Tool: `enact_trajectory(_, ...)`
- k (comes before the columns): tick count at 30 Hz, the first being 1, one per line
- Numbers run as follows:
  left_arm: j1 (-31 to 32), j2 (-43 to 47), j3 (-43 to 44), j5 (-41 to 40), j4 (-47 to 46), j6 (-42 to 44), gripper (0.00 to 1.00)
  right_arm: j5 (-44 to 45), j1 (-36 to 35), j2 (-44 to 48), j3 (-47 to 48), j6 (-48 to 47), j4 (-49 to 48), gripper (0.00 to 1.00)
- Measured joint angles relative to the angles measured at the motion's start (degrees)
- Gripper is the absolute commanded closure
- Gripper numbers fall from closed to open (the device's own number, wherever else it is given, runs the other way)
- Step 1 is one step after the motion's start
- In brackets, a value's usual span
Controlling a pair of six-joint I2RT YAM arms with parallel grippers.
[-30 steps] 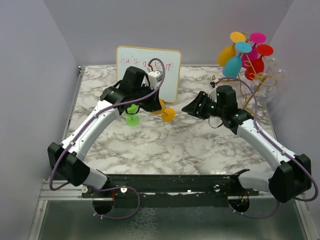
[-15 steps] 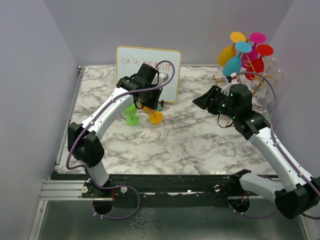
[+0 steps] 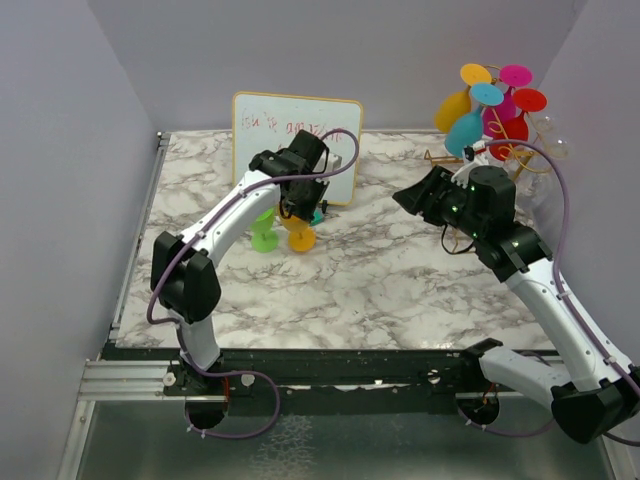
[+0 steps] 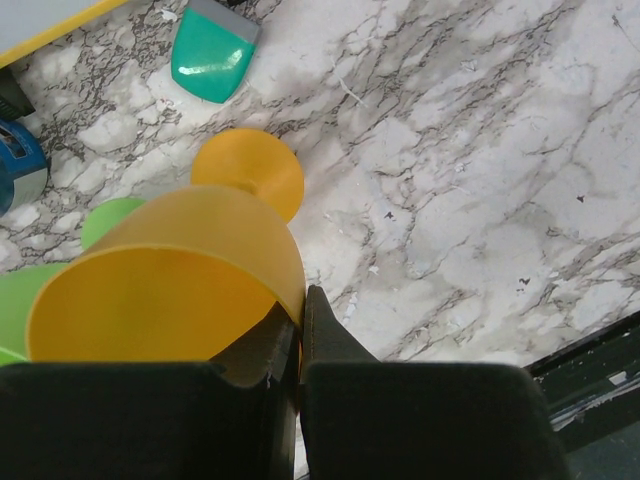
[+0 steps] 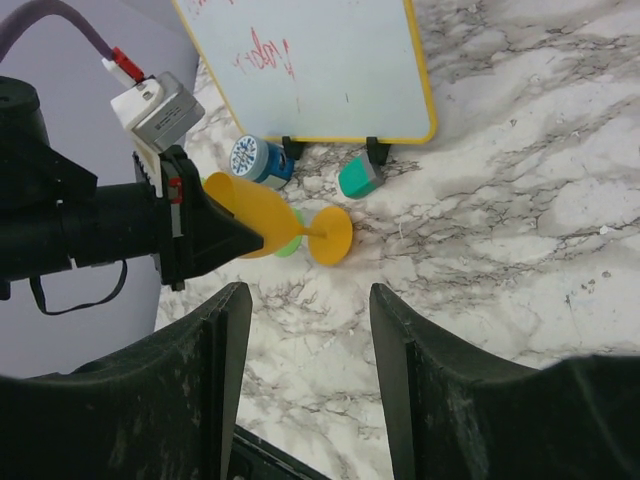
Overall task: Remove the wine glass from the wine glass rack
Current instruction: Place the wine glass at the center of the board.
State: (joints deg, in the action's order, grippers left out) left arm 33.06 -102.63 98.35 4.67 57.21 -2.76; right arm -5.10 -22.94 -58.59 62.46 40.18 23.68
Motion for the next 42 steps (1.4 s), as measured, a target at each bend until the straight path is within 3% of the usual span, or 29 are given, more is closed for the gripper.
enact_trajectory(30, 0.09, -5.44, 3.1, -8.09, 2.05, 0.5, 1.0, 0.28, 0.0, -0.02, 0.0, -0.83, 0.13, 0.43)
enact_trajectory(42, 0.09, -6.16, 4.37, -6.25, 1.88, 0.9, 1.0, 0.28, 0.0, -0.15, 0.0, -0.83, 0.13, 0.43)
